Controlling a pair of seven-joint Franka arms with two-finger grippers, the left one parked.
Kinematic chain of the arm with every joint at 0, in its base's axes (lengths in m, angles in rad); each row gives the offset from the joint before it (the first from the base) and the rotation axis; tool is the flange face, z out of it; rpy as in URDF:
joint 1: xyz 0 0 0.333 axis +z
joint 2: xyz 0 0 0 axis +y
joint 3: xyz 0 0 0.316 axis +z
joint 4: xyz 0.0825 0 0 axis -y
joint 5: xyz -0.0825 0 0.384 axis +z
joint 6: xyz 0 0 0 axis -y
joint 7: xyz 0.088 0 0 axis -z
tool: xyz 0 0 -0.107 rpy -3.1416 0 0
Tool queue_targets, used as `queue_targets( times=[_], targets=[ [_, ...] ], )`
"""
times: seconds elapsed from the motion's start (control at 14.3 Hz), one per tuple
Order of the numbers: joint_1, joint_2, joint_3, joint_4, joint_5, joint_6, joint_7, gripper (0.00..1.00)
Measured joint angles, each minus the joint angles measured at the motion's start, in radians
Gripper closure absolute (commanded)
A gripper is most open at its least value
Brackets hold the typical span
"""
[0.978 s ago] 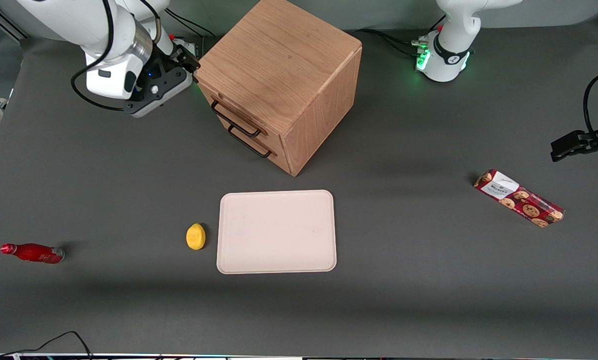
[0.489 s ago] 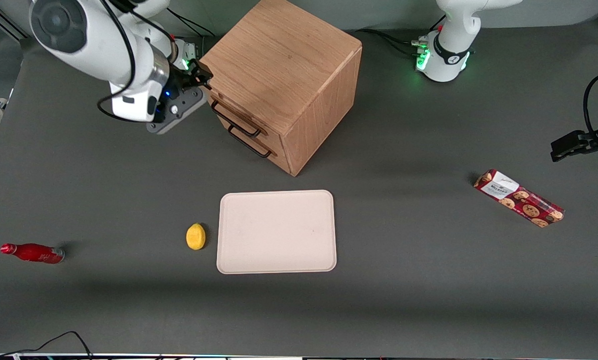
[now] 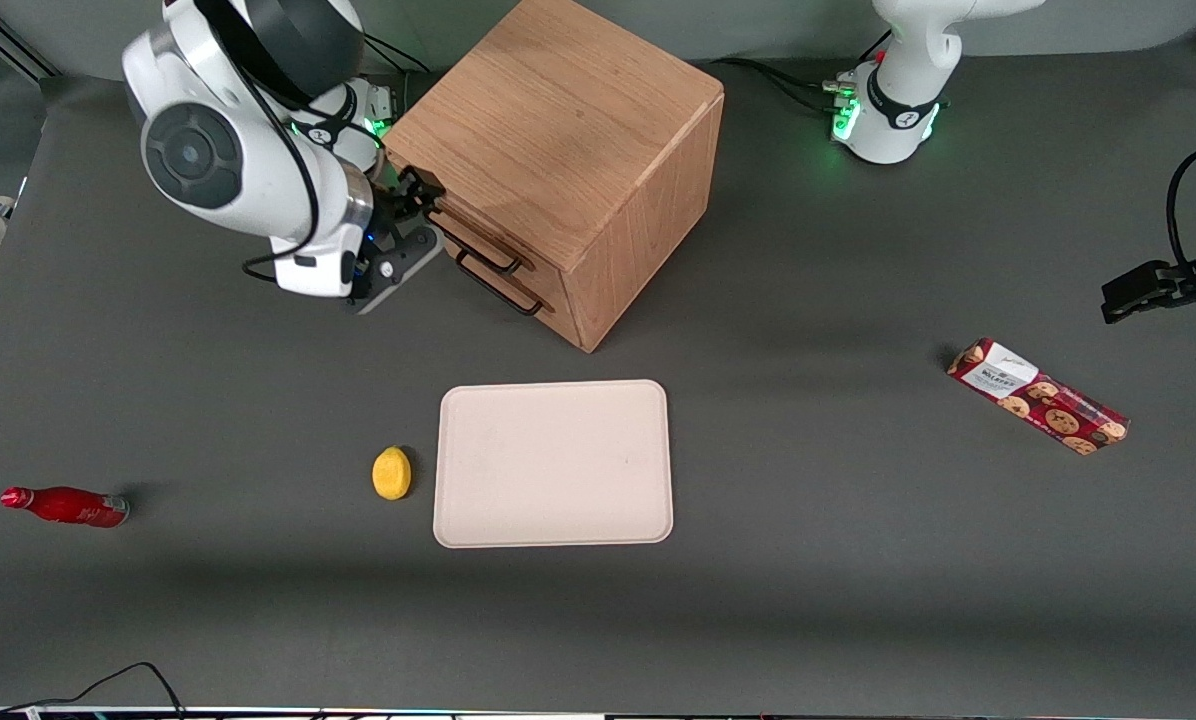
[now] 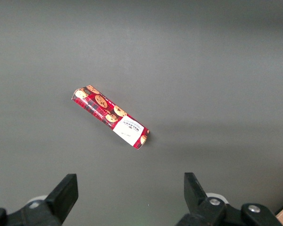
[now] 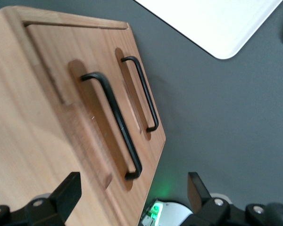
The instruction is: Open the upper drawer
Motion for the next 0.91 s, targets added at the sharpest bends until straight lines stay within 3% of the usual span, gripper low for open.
queue_targets(
  times=[0.42,0.91],
  targets=[
    [0.001,0.006,0.004,-0.112,0.053,0.099,-0.064,0.0],
    [0.001,0.037,0.008,-0.144,0.063,0.111,-0.068,0.0]
  ],
)
